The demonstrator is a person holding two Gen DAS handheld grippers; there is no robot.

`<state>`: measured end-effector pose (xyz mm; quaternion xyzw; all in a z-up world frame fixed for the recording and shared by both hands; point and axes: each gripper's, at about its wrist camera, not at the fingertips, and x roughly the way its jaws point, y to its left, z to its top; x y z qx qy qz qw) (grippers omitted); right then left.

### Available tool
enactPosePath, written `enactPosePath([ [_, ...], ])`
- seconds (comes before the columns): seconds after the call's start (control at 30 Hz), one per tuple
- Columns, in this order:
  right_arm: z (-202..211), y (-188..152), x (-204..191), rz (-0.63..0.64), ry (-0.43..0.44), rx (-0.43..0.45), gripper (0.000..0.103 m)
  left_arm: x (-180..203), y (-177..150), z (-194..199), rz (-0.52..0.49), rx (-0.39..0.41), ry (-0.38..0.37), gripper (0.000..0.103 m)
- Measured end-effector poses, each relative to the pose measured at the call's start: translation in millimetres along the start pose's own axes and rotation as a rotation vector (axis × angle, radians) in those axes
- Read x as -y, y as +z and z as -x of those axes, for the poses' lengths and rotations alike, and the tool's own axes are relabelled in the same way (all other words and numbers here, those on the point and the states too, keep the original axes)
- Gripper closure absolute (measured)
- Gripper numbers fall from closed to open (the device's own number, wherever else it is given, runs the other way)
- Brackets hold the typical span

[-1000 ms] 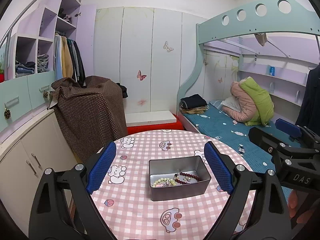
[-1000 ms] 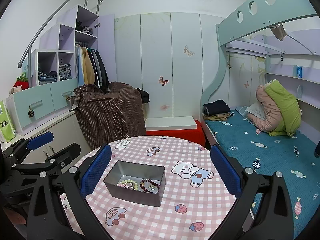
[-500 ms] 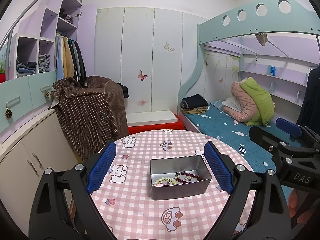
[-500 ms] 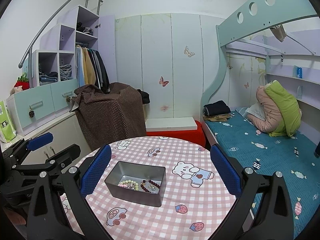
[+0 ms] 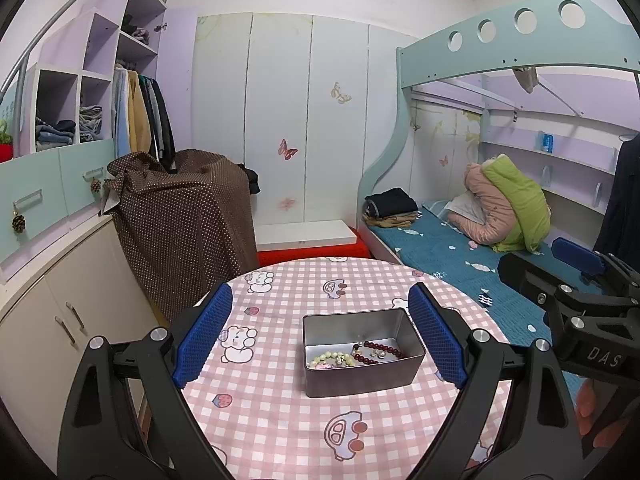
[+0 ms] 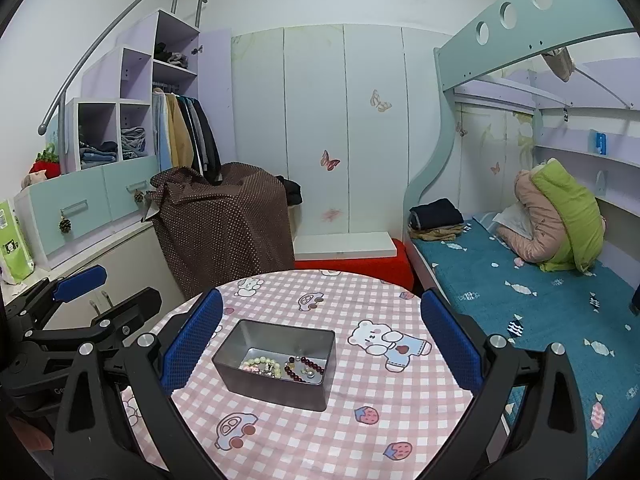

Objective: Organize jewelry

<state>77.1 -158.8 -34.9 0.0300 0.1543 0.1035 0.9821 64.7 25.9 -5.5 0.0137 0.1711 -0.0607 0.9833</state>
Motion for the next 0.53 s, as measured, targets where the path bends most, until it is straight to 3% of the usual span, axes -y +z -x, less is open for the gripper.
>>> enactPosePath([
  [0.53,-3.2,-0.4,1.3,-0.006,0.004,-0.009,0.007,-0.4,0.2,-4.7,0.004,-0.013,-0.004,0.013],
])
